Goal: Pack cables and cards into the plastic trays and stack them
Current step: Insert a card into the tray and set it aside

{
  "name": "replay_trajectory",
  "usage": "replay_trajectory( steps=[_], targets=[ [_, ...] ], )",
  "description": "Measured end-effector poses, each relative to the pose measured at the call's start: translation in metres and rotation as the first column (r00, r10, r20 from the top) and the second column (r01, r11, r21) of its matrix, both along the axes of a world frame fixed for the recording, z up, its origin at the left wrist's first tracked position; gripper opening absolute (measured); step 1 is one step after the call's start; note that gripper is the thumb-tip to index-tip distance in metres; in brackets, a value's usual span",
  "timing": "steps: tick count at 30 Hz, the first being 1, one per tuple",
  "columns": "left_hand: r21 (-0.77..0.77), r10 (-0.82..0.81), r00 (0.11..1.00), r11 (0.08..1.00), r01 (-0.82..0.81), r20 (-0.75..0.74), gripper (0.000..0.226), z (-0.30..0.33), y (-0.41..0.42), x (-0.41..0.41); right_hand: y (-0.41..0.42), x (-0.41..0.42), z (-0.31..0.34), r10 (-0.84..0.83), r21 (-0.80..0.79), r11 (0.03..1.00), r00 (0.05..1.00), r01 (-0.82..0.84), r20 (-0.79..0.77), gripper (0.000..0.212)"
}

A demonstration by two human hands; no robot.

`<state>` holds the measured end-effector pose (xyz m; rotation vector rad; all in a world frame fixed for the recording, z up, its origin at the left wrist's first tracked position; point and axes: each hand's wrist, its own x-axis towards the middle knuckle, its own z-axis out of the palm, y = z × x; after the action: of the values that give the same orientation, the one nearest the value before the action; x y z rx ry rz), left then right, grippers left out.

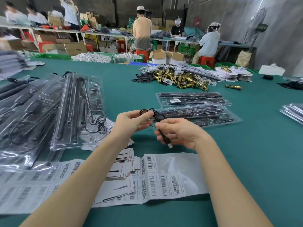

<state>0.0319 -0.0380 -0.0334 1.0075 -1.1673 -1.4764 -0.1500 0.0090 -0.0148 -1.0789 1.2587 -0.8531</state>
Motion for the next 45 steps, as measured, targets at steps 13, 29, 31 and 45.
replay_trajectory(
  steps=[13,29,31,45],
  targets=[
    [0.089,-0.389,0.919,0.915,0.394,-0.072,0.026,0.0,0.0,0.009,-0.004,-0.008,-0.006,-0.114,0.062,0.992,0.984,0.106,0.135,0.013],
    [-0.284,-0.058,0.903,0.939,0.194,0.426,0.021,-0.005,0.001,-0.002,-0.006,-0.009,0.018,-0.09,-0.268,0.961,0.991,0.06,-0.1,0.013],
    [-0.228,-0.123,0.945,0.954,0.197,0.304,0.016,-0.005,0.001,-0.001,-0.006,-0.011,0.015,-0.065,-0.28,0.959,0.997,0.048,-0.051,0.015],
    [-0.131,-0.277,0.956,0.949,0.288,0.092,0.016,-0.007,-0.008,0.008,-0.005,-0.013,0.006,-0.096,-0.432,0.898,0.921,-0.084,-0.377,0.018]
  ],
)
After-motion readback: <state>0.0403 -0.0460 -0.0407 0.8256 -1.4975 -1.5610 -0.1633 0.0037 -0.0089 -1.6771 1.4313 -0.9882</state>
